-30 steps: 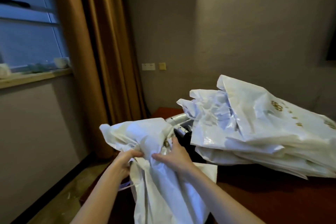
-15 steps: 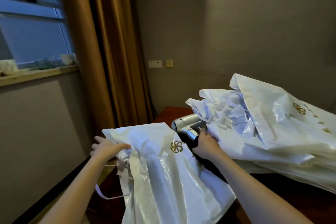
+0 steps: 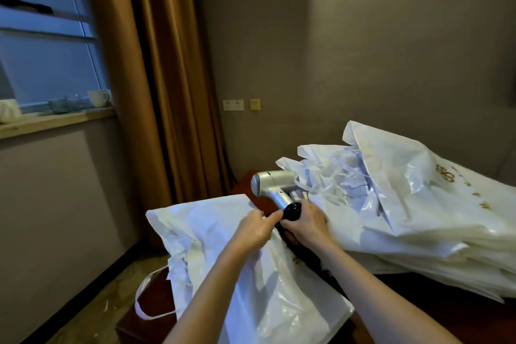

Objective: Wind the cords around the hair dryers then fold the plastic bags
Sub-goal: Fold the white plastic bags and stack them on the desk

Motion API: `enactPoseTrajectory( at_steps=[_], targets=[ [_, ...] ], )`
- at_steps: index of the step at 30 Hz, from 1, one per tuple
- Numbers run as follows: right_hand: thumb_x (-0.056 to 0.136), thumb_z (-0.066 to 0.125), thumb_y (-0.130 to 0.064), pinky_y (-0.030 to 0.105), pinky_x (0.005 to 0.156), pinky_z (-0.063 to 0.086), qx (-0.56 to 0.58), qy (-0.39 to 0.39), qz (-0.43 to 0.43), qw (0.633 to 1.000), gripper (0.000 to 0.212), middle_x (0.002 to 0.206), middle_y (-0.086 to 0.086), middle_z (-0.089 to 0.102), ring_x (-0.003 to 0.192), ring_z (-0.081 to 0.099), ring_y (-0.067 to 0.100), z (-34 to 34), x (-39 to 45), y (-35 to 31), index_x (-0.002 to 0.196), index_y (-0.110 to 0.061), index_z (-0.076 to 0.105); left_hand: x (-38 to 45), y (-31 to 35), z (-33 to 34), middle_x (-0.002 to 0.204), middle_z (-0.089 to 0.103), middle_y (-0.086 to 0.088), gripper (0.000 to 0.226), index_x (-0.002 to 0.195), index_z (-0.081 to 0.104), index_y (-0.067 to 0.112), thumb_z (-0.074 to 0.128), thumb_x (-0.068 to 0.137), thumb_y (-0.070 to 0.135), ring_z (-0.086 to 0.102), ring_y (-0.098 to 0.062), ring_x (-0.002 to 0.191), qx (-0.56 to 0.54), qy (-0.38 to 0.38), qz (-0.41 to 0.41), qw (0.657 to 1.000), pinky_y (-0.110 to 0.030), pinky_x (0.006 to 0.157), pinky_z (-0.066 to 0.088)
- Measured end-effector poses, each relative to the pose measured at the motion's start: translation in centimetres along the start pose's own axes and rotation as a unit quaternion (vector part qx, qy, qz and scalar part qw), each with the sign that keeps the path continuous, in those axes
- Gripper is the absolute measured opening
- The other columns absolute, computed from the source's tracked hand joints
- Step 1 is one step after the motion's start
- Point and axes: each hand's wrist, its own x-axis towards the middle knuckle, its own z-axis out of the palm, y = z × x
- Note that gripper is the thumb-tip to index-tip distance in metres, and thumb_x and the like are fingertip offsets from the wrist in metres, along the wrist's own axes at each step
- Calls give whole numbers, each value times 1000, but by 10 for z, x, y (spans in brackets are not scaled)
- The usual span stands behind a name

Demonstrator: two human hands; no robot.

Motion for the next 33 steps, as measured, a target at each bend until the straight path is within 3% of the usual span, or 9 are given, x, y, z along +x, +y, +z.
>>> enactPoseTrajectory(
  at_steps=[2,5,9,13,19,25,29,31,33],
  targets=[
    [76,73,-34,28,87,41,18,32,-20,999,56,120,7,61,112,57,24,-7,1,-5,124,-12,53,6,4,11,88,61,-7,37,90,60,13,59,91,49,58,-17,81,-161,-30,-36,986,-30,81,48],
    [76,74,-31,30,84,44,60,50,-45,996,47,113,6,61,103,59,23,-16,-2,-9,116,-14,56,10,17,25,85,65,-5,35,115,58,4,53,100,35,64,-8,65,-294,-24,-51,954,-18,59,50],
    [76,74,-27,29,84,44,82,48,-61,994,44,111,7,59,100,58,23,-19,-15,-8,113,-12,57,10,20,32,58,35,-1,27,102,57,-1,51,101,25,30,-3,29,-356,13,-51,933,-15,30,24],
    [74,75,-24,27,86,43,90,31,-68,993,46,113,5,57,104,58,23,-13,-35,-19,116,-14,60,-2,11,35,77,63,-13,23,99,63,-5,56,98,17,63,-14,52,-397,74,-54,913,-20,42,47],
    [72,76,-24,27,88,48,159,8,-169,973,52,113,0,62,103,60,16,-4,-71,-36,119,-19,54,-29,-10,28,93,69,-15,24,110,64,-2,64,93,14,66,-23,86,-428,188,-6,884,-33,76,52],
    [72,64,-53,26,81,53,347,-30,-75,934,41,99,-9,67,94,63,7,-50,-107,-12,105,-28,63,-66,5,39,76,71,-10,16,103,64,-2,59,95,10,70,-15,62,-436,88,48,895,-22,53,55],
    [94,56,-17,10,72,43,363,-8,21,932,8,89,-7,65,91,60,12,-86,-115,41,95,-18,64,-81,20,67,65,68,-5,11,98,62,-1,58,94,8,67,-13,56,-414,2,59,909,-21,50,53],
    [94,54,-5,11,67,42,369,-34,68,926,9,85,-2,62,86,59,16,-104,-121,66,96,-13,59,-88,27,76,66,68,-6,11,94,63,-1,58,94,9,68,-15,58,-392,-49,67,916,-23,52,54],
    [95,52,-6,22,68,49,457,-90,121,877,13,86,2,64,76,63,16,-121,-130,79,106,-12,55,-95,38,82,70,70,-7,12,89,65,1,60,93,12,69,-17,63,-362,-92,70,925,-24,56,56]
  ],
)
